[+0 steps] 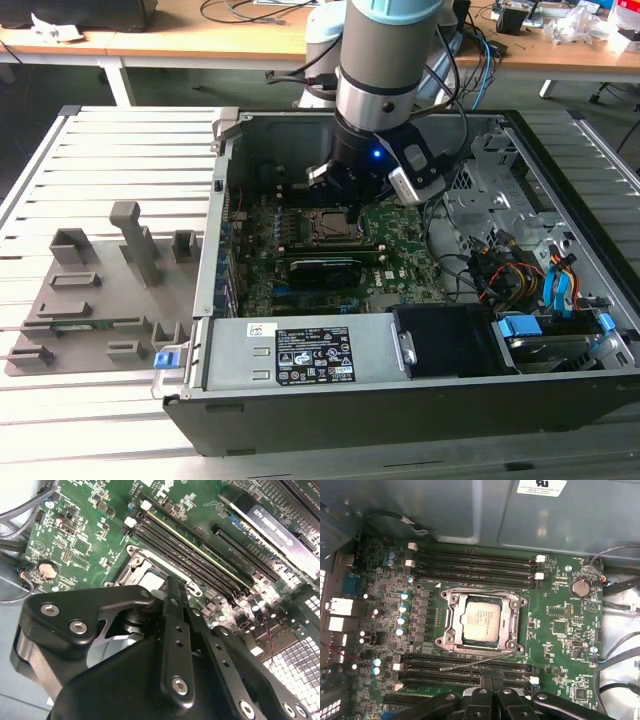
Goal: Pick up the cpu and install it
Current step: 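Install the second cpu locking lever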
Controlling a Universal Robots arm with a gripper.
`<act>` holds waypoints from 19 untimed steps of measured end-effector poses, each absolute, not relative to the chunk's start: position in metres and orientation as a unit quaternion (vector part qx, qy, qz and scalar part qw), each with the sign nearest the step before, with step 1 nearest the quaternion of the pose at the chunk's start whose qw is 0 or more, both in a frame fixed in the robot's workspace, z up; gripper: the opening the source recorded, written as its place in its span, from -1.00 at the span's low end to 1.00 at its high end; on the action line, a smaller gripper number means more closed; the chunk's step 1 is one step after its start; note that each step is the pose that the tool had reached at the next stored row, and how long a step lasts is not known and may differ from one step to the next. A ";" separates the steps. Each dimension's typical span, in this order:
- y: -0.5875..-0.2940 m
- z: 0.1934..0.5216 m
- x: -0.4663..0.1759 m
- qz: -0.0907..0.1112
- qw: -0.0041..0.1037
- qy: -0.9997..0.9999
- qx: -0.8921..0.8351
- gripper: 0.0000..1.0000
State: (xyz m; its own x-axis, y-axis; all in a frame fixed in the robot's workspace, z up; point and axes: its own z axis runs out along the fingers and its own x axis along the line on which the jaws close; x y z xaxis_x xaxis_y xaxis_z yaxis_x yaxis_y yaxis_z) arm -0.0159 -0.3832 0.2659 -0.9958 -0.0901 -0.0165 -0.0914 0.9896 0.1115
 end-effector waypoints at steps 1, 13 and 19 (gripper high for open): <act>-0.383 0.265 -0.016 0.056 0.006 0.997 -0.046 -0.79; -0.384 0.248 -0.028 0.057 0.006 0.997 -0.046 -0.79; -0.384 0.241 -0.045 0.067 0.006 0.997 -0.045 -0.79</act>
State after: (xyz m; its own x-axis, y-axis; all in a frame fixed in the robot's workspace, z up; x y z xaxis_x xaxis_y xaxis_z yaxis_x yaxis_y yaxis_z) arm -0.0452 -0.3837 0.2414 -0.9958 -0.0897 -0.0185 -0.0914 0.9868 0.1340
